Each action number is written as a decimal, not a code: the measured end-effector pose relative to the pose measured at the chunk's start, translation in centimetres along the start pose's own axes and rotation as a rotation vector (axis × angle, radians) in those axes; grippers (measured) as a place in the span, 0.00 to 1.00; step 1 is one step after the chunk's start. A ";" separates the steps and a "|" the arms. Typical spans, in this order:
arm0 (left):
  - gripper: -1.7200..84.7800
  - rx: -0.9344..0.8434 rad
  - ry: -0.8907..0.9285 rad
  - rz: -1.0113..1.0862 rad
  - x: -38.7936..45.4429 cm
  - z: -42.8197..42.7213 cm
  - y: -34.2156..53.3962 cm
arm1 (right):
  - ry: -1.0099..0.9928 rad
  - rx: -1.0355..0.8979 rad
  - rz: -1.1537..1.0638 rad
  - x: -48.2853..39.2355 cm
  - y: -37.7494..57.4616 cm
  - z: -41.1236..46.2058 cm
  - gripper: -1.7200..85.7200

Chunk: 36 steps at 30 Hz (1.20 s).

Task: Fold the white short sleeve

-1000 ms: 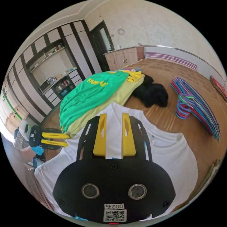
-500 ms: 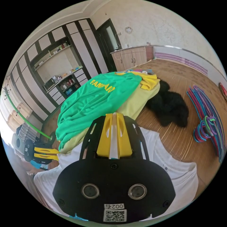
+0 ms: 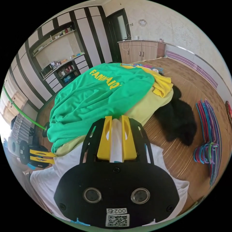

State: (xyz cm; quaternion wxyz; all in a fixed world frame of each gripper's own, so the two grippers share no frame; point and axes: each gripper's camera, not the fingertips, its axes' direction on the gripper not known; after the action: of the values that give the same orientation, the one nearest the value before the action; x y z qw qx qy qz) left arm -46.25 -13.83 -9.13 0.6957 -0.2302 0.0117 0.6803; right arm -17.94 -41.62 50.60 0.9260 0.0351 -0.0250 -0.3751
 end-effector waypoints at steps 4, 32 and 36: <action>0.03 0.004 0.014 0.030 0.0 -0.3 0.1 | 0.023 0.036 -0.019 0.3 0.6 -2.8 0.11; 0.02 -0.048 -0.005 -0.013 -0.5 0.3 0.0 | 0.082 -0.022 0.000 -2.1 2.5 -6.5 0.11; 0.02 -0.060 -0.009 -0.010 -0.3 0.6 -0.5 | 0.107 -0.122 0.030 -1.6 6.5 -7.7 0.11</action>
State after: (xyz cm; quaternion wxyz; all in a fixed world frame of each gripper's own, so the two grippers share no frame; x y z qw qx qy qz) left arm -45.99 -13.89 -8.35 0.6920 -0.2479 -0.0129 0.6779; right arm -14.01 -35.54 43.44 0.9320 -0.0019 0.0469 -0.3595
